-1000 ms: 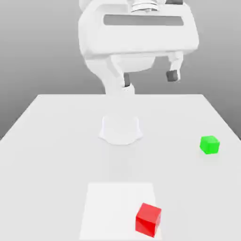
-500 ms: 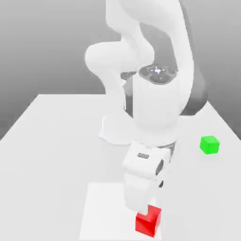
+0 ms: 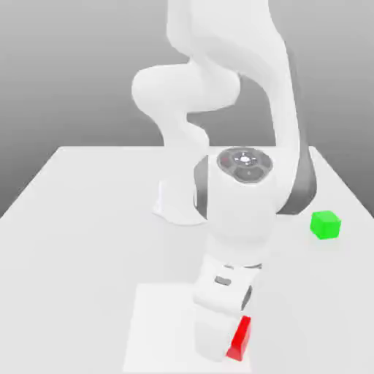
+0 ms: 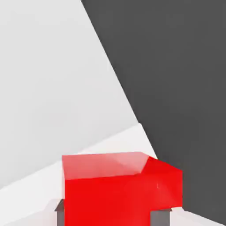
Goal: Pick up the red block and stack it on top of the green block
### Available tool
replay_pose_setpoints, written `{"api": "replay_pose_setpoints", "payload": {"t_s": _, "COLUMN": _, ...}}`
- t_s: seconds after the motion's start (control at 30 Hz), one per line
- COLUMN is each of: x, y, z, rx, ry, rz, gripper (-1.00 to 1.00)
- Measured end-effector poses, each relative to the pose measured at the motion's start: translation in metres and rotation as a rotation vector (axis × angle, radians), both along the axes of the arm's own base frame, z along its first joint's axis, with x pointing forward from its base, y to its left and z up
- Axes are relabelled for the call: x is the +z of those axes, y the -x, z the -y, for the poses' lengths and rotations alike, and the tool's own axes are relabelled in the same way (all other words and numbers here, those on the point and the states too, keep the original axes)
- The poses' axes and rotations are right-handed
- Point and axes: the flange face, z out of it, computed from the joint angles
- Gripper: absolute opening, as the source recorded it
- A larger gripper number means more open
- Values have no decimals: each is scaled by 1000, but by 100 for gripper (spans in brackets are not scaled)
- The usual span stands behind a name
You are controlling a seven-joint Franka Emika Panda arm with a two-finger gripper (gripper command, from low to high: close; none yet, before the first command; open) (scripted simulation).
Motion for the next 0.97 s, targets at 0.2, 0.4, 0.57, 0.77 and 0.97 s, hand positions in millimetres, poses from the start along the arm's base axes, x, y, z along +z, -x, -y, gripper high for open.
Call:
{"api": "replay_pose_setpoints", "payload": {"t_s": 0.2, "x": 16, "y": 75, "z": -130, "rx": 291, "ry": -47, "rz": -30, "gripper": -100}}
{"api": "replay_pose_setpoints", "payload": {"t_s": 0.4, "x": 31, "y": 203, "z": -238, "rx": 656, "ry": -54, "rz": -42, "gripper": -100}}
{"api": "replay_pose_setpoints", "payload": {"t_s": 0.57, "x": 41, "y": 297, "z": -266, "rx": 886, "ry": -29, "rz": -25, "gripper": -100}}
{"api": "replay_pose_setpoints", "payload": {"t_s": 0.77, "x": 18, "y": 359, "z": -273, "rx": 1048, "ry": 3, "rz": 2, "gripper": -100}}
{"api": "replay_pose_setpoints", "payload": {"t_s": 0.97, "x": -17, "y": 360, "z": -272, "rx": 1049, "ry": 3, "rz": 3, "gripper": 100}}
